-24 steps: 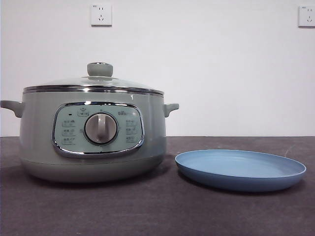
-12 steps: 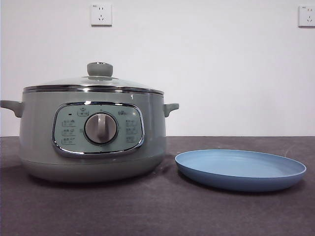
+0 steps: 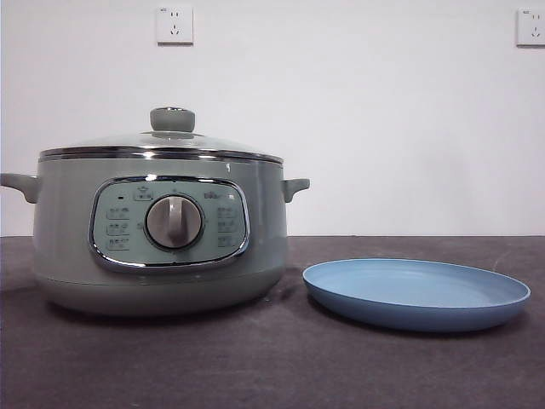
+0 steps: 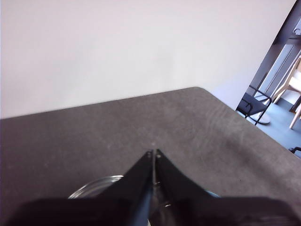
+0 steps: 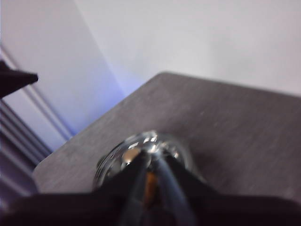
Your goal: Take the potato out from the steamer,put the potato on the plate,close the lid
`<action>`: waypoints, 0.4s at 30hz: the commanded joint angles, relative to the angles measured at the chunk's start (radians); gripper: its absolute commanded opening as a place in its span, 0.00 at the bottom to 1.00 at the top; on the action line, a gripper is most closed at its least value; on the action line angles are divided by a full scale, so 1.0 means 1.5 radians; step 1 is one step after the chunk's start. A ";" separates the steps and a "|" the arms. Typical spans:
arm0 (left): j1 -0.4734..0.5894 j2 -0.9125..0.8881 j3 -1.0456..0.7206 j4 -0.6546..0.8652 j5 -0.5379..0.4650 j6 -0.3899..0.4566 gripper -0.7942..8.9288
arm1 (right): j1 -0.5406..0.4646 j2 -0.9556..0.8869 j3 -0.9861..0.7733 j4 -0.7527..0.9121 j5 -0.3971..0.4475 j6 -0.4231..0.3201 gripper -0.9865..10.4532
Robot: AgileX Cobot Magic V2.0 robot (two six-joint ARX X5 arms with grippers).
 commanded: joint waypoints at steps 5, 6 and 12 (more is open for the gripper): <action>-0.027 0.034 0.001 0.005 -0.001 0.005 0.53 | 0.001 0.022 0.005 -0.033 -0.002 -0.011 0.64; -0.033 0.040 0.001 0.004 -0.001 0.005 0.53 | 0.001 0.022 0.005 -0.032 -0.002 -0.012 0.64; -0.084 0.085 0.001 0.000 -0.040 0.005 0.53 | 0.001 0.021 0.005 -0.031 -0.002 -0.012 0.64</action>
